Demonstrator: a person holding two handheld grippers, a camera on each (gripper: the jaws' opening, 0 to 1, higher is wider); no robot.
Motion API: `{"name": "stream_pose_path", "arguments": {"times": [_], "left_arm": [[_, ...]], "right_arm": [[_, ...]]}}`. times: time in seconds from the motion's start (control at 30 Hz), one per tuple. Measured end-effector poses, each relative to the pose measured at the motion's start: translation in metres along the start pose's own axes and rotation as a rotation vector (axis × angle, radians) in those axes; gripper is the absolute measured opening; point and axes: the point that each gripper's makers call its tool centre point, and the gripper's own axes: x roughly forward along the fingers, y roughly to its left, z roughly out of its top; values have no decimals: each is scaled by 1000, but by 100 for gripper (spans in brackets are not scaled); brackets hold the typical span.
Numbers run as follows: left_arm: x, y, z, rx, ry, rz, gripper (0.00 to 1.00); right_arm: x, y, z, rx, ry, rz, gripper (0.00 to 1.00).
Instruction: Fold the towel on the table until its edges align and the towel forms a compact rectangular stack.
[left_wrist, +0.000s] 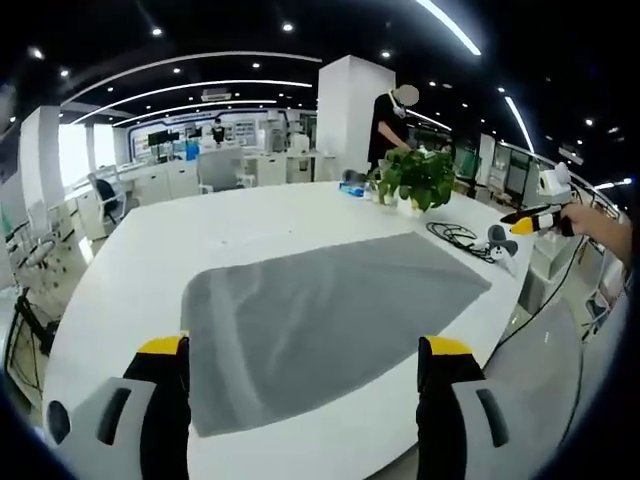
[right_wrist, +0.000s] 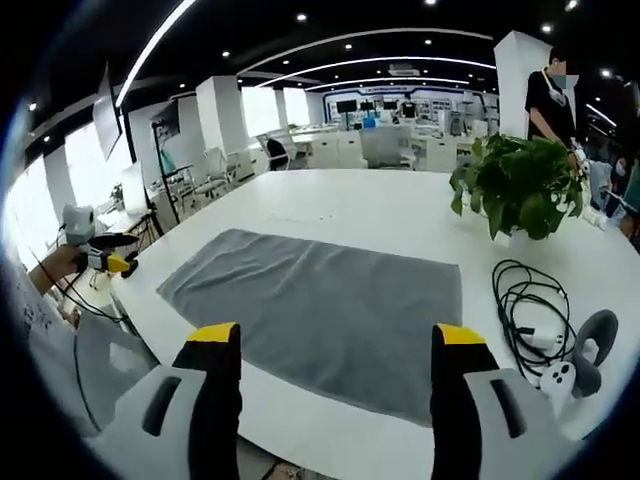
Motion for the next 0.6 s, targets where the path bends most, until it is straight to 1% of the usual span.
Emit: {"name": "stream_pose_path", "arguments": {"times": [0.13, 0.3, 0.47, 0.57, 0.6], "left_arm": [[5, 0, -7, 15, 17, 1, 97], [15, -10, -12, 46, 56, -35, 97], [26, -27, -7, 82, 64, -78, 97], [33, -40, -1, 93, 63, -113, 97], [36, -46, 4, 101, 54, -126, 97]], "right_arm": [[2, -1, -3, 13, -2, 1, 78], [4, -4, -11, 21, 18, 2, 77], [2, -9, -15, 23, 34, 3, 76], [0, -14, -11, 24, 29, -3, 76], [-1, -16, -10, 23, 28, -4, 76]]}}
